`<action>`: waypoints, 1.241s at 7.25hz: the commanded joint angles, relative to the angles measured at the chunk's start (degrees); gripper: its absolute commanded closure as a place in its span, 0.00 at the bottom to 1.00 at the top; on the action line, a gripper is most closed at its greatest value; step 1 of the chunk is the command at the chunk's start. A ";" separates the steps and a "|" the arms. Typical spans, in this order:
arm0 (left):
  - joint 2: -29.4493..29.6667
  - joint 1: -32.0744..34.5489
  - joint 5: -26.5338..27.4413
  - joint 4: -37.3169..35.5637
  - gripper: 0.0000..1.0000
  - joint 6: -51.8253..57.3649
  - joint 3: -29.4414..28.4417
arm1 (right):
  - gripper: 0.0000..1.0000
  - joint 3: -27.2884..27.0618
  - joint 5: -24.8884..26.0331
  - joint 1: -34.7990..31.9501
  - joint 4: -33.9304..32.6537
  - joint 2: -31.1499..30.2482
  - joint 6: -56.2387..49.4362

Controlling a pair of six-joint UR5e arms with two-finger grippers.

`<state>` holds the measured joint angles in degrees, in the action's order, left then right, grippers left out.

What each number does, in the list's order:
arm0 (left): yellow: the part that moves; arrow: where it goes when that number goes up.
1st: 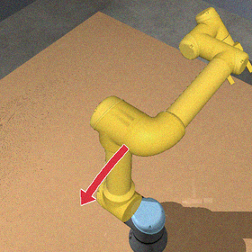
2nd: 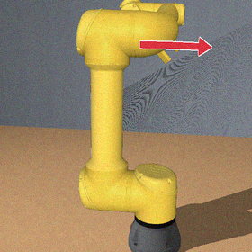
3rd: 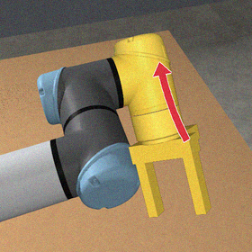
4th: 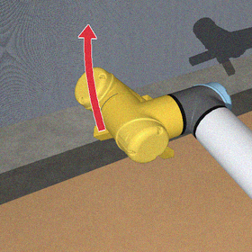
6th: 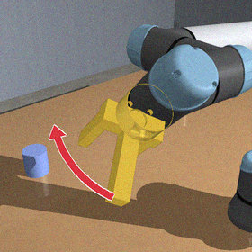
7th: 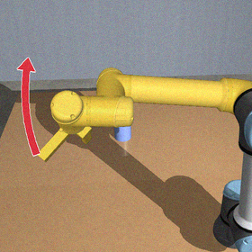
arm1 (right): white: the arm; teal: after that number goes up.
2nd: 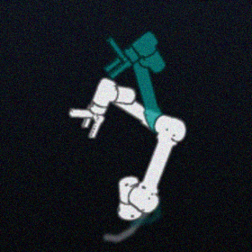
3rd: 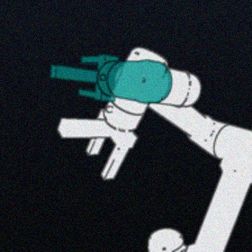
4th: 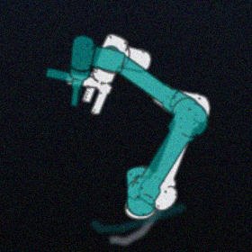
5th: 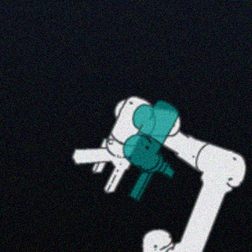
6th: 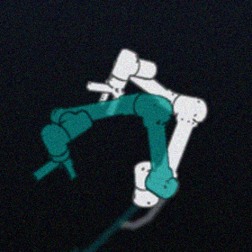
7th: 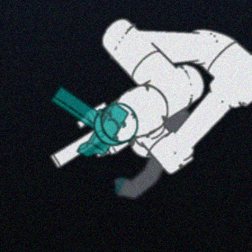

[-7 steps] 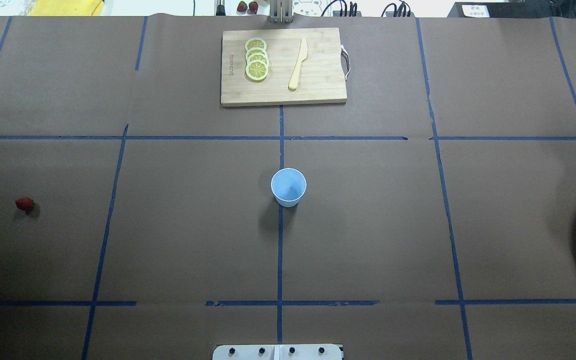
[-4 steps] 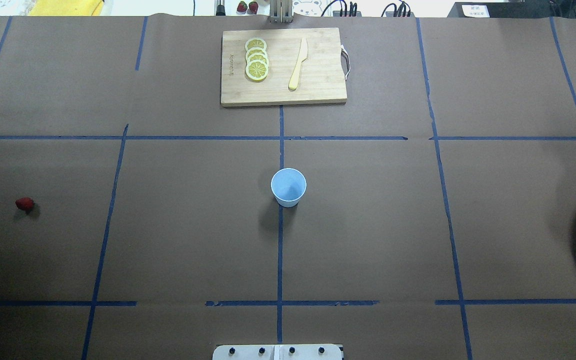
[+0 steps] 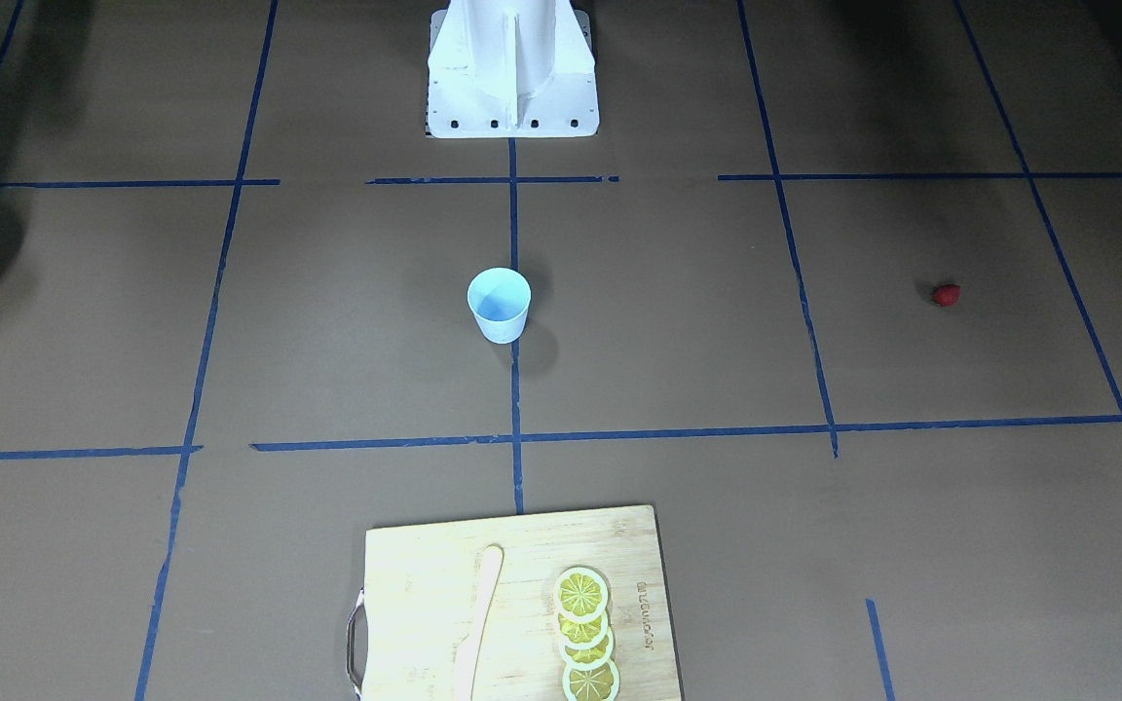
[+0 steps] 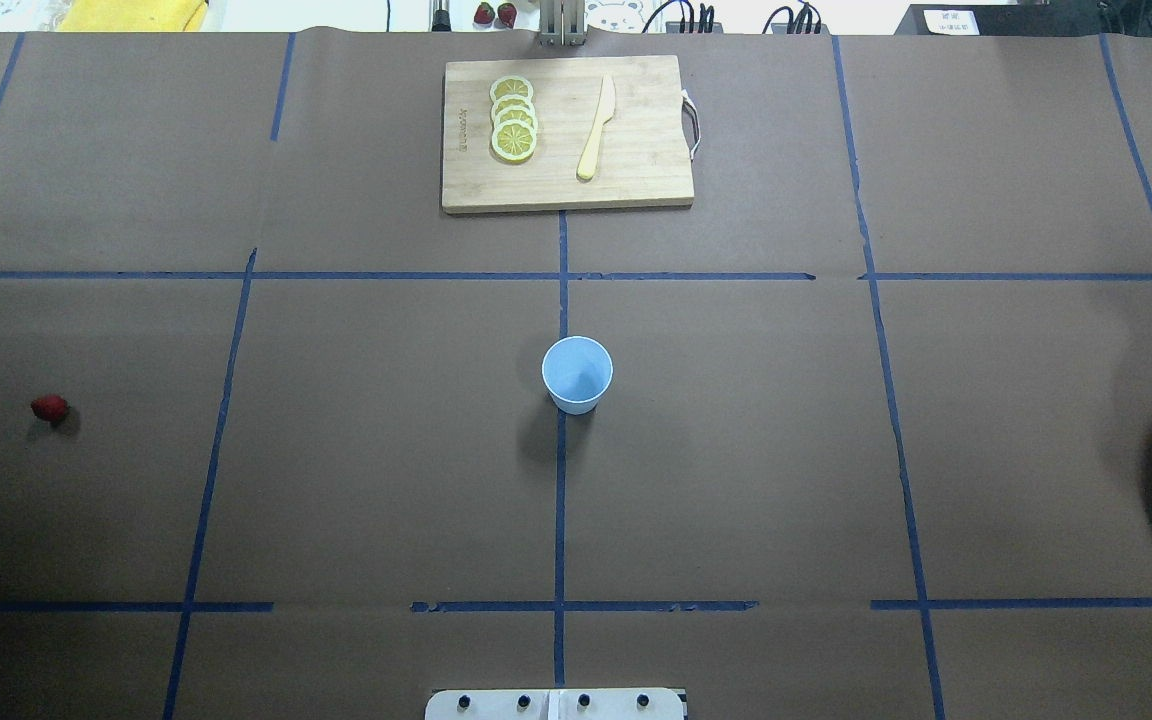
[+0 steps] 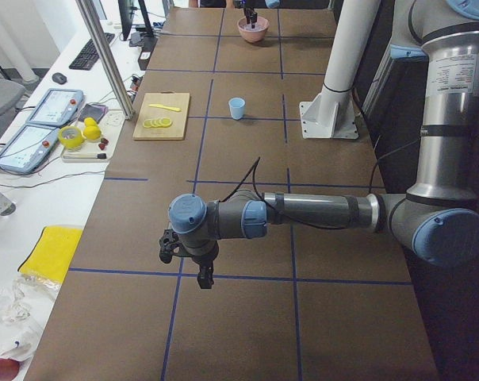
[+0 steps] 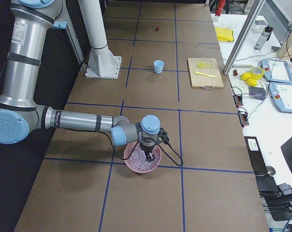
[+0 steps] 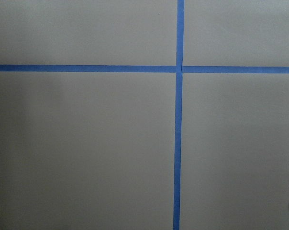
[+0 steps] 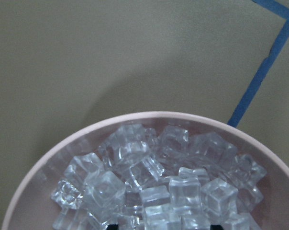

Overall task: Put ice and strawberries in cup
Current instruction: 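Grasp an ice cube from the pink bowl with the right gripper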

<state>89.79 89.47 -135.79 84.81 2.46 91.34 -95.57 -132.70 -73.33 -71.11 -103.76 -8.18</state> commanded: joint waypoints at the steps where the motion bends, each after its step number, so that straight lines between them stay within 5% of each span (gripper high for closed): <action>1: 0.03 0.00 0.00 0.00 0.00 -0.09 -0.02 | 0.31 -0.14 -0.10 0.03 0.01 -0.04 0.01; 9: 0.03 0.00 0.00 -0.09 0.00 -0.09 -0.11 | 0.43 -0.58 -0.19 0.03 -0.08 -0.31 -0.08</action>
<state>89.82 89.47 -135.79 84.73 2.38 91.25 -96.13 -132.89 -73.30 -71.19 -103.96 -8.25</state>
